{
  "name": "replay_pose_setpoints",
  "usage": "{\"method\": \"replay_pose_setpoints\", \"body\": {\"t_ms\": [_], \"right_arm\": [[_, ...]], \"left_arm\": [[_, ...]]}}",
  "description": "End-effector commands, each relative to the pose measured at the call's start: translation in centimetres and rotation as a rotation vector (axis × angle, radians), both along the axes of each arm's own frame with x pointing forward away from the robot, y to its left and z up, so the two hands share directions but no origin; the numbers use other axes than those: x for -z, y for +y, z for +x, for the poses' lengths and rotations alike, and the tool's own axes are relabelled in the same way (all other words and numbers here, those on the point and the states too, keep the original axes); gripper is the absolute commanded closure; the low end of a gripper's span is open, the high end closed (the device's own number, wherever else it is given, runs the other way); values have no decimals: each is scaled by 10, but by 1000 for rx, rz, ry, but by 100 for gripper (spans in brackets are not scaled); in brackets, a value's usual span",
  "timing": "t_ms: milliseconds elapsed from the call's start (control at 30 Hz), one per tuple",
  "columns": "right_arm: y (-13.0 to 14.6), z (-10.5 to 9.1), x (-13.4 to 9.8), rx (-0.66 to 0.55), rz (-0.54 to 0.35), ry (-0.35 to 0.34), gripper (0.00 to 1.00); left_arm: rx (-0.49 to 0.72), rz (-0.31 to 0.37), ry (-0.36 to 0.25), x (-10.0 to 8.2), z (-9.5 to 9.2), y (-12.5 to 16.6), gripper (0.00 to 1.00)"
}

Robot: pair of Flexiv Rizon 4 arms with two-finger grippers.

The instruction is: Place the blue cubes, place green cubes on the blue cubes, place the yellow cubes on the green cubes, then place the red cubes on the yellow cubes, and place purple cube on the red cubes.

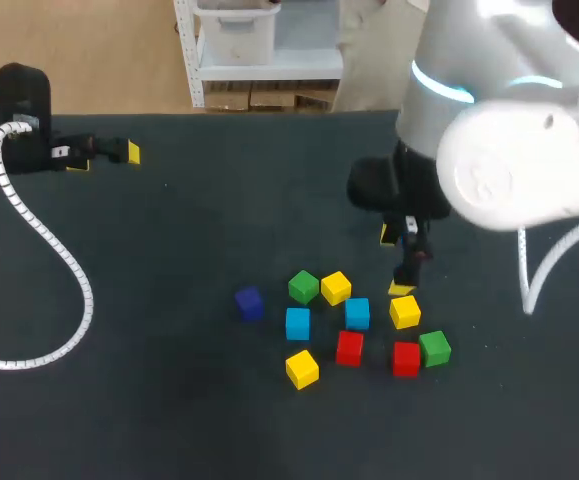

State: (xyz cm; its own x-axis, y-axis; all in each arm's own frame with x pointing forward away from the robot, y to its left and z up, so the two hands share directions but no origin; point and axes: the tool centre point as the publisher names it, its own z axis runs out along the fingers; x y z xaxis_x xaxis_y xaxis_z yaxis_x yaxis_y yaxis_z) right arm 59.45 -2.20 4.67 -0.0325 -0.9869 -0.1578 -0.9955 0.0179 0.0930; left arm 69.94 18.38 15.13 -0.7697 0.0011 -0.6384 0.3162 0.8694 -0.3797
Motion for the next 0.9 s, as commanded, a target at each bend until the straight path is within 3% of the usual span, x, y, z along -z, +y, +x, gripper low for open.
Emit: {"method": "replay_pose_setpoints", "body": {"t_ms": [33,267,500,600,900], "right_arm": [[4,-15,7,-3,-10,-83,9],[9,-28,18,-40,6,-72,14],[18,-37,23,-70,56,-56,10],[22,-37,27,-71,66,-48,16],[28,-46,38,-84,65,-42,19]], "left_arm": [[3,-5,-4,1,0,1,0],[3,-5,-4,1,0,1,0],[3,-5,-4,1,0,1,0],[3,-5,-4,1,0,1,0],[3,-5,-4,1,0,1,0]]}}
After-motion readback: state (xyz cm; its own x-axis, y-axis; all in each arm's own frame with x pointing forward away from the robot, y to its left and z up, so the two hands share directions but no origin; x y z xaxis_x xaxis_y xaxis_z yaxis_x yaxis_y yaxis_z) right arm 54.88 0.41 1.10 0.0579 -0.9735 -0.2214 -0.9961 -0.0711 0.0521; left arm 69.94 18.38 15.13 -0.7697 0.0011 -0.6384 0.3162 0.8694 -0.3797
